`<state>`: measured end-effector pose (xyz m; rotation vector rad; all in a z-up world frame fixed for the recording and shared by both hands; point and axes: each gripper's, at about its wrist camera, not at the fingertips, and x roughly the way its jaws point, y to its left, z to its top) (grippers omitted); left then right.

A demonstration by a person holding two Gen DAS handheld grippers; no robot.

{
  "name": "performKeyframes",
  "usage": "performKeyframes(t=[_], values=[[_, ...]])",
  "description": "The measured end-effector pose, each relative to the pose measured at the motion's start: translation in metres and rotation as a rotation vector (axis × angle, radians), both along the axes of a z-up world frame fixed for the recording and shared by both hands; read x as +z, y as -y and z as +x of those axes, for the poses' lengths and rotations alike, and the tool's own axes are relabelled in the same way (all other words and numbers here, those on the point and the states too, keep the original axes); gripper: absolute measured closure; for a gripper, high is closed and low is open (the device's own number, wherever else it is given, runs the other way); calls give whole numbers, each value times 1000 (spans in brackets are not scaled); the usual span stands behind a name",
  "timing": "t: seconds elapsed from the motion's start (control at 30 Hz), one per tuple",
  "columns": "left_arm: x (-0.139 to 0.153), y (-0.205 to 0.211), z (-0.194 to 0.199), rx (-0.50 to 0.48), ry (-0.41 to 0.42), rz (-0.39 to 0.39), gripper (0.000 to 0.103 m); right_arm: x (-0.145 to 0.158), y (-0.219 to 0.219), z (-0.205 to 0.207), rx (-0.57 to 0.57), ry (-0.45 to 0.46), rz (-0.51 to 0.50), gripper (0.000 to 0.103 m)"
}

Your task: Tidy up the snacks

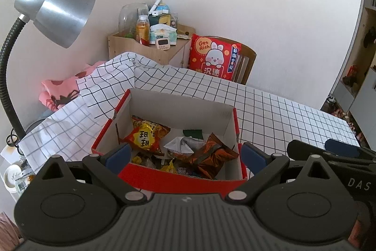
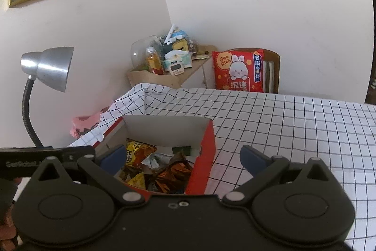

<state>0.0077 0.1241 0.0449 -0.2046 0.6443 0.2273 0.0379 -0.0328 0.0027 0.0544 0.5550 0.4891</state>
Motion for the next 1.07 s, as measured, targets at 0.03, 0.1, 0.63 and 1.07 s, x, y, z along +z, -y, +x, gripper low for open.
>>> performKeyframes(t=[0.03, 0.1, 0.63, 1.07], values=[[0, 0, -1, 2, 2, -1, 2, 0, 0, -1, 1, 1, 0, 0], [1, 1, -3, 2, 5, -2, 2, 0, -2, -2, 5, 5, -1, 0], [0, 4, -9, 22, -25, -4, 2, -1, -2, -5, 5, -28, -2, 0], [-2, 10, -9, 20, -40, -7, 2, -4, 5, -10, -8, -47, -16, 0]])
